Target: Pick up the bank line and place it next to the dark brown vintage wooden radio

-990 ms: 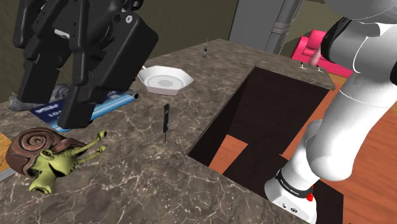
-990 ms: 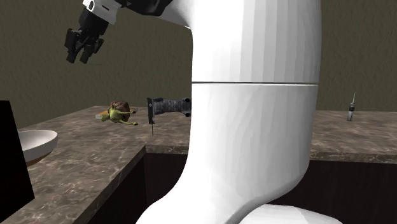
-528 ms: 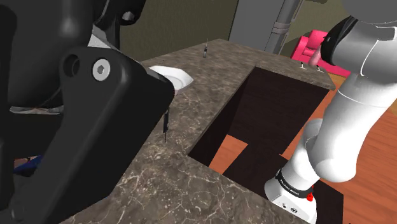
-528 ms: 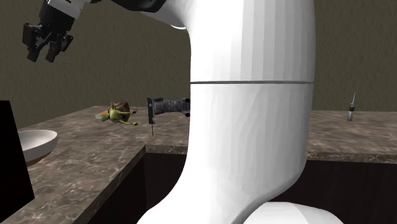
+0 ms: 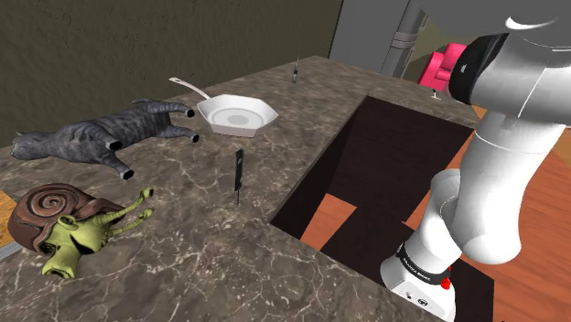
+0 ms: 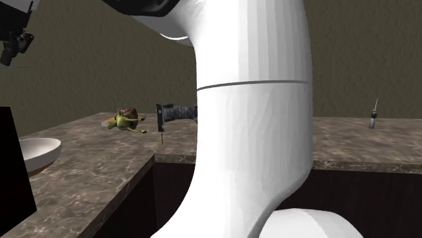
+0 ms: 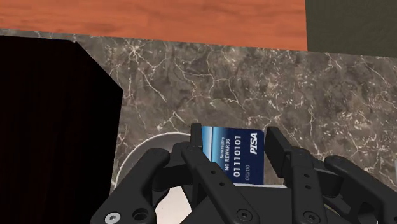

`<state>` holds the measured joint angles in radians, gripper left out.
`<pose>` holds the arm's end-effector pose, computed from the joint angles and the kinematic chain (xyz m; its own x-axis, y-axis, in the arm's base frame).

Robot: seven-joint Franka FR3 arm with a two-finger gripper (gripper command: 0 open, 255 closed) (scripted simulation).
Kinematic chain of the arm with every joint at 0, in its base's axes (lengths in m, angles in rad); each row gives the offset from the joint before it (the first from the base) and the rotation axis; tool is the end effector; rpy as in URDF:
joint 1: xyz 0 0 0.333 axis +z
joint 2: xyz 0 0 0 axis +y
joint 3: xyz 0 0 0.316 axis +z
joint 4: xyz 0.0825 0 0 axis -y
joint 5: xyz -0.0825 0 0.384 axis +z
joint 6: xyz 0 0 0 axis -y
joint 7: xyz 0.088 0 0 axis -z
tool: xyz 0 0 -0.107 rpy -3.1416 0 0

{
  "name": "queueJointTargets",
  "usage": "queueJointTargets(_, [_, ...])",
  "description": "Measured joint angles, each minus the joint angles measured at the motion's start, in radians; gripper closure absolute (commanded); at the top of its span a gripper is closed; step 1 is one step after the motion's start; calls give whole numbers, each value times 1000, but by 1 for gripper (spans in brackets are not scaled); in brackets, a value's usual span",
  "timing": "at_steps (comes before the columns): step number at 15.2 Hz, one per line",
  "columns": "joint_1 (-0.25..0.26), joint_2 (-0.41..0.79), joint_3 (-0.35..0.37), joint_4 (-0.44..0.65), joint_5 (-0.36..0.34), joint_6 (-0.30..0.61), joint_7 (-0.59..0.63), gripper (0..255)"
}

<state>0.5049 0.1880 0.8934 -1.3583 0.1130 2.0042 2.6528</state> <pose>0.1594 0.6049 0.7043 0.2059 -0.8086 -0.5512 -0.9696 -0.2445 -0.0034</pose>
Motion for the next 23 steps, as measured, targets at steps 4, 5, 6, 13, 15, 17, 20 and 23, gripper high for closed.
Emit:
queueJointTargets(4, [156,100,1,102,-153,-5,147,255])
queueJointTargets(5, [196,129,-4,136,-189,-14,175,255])
queueJointTargets(6, [233,150,-9,152,-220,-10,203,255])
queueJointTargets(13, [212,129,-5,43,-206,82,204,255])
queueJointTargets(15, [201,120,-2,4,-197,112,199,255])
queueJointTargets(17, [183,103,2,-45,-180,147,189,255])
queueJointTargets(20, [173,97,4,-91,-171,188,183,255])
queueJointTargets(23, [155,85,7,-145,-156,232,169,255])
